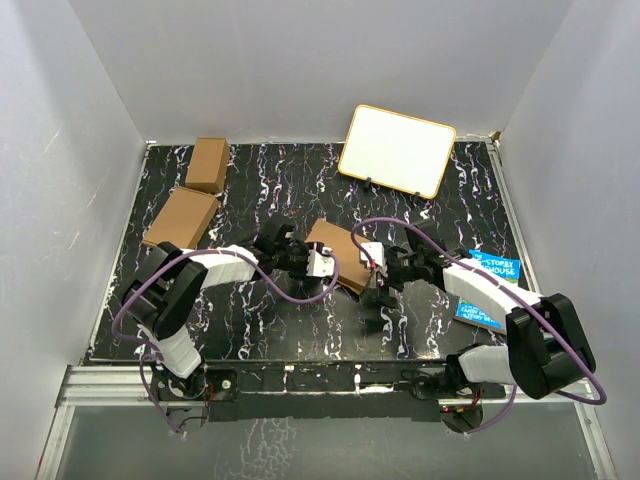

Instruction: Fold the paper box

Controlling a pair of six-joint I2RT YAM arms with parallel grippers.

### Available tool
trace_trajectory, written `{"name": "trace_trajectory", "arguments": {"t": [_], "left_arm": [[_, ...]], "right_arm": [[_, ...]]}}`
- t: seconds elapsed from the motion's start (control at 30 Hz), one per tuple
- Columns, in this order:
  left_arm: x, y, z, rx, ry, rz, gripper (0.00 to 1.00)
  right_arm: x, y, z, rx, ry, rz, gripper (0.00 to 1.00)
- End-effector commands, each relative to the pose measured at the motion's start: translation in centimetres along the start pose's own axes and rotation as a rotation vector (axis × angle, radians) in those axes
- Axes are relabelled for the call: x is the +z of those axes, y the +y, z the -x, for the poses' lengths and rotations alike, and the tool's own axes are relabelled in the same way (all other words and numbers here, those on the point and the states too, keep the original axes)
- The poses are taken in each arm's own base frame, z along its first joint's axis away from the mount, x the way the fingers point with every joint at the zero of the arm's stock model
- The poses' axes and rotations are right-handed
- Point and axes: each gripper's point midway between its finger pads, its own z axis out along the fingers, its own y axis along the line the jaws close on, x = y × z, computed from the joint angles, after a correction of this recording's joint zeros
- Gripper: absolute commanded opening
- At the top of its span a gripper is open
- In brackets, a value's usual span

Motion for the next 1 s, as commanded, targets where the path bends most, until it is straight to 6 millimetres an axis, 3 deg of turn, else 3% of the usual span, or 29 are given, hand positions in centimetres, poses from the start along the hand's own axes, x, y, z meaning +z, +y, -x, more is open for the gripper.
{"name": "trace_trajectory", "arguments": {"t": [0.0, 0.13, 0.3, 0.43, 0.53, 0.6, 0.67, 0.7, 0.83, 0.97], "left_arm": [[0.2, -4.8, -0.8, -0.149, 0.024, -0.143, 0.44], [0.0, -4.4, 0.0, -0.149, 0.010, -0.123, 0.50], [-0.8, -3.8, 1.1, -0.116, -0.024, -0.076, 0.60], [-1.4, -3.1, 2.2, -0.100, -0.047, -0.039, 0.66], [-2.3, -1.5, 4.1, -0.106, -0.096, 0.031, 0.71], [-3.1, -0.4, 5.5, -0.124, -0.134, 0.080, 0.76], [-3.8, 0.4, 6.7, -0.150, -0.167, 0.120, 0.93], [-4.1, 0.7, 7.2, -0.172, -0.184, 0.137, 0.97], [-4.8, 1.0, 8.6, -0.287, -0.245, 0.167, 0.97], [-4.1, -0.4, 10.1, -0.257, -0.302, 0.141, 0.97]], "right_arm": [[-0.3, -2.1, 1.7, -0.024, -0.046, -0.084, 0.99], [-0.4, -2.1, 2.0, -0.002, -0.063, -0.077, 0.99], [-2.8, -4.1, 2.8, 0.109, -0.129, -0.108, 0.99], [-4.6, -6.2, 2.4, 0.304, -0.178, -0.159, 0.99], [-5.6, -7.8, 2.0, 0.513, -0.223, -0.175, 0.99], [-5.3, -9.0, 1.1, 0.647, -0.222, -0.187, 0.99], [-4.9, -9.6, 0.3, 0.724, -0.206, -0.171, 0.99], [-4.7, -10.0, -0.2, 0.769, -0.202, -0.171, 0.99], [-4.1, -11.5, -0.9, 0.880, -0.229, -0.171, 0.98], [-3.7, -12.5, -2.0, 0.954, -0.218, -0.182, 0.86]]}}
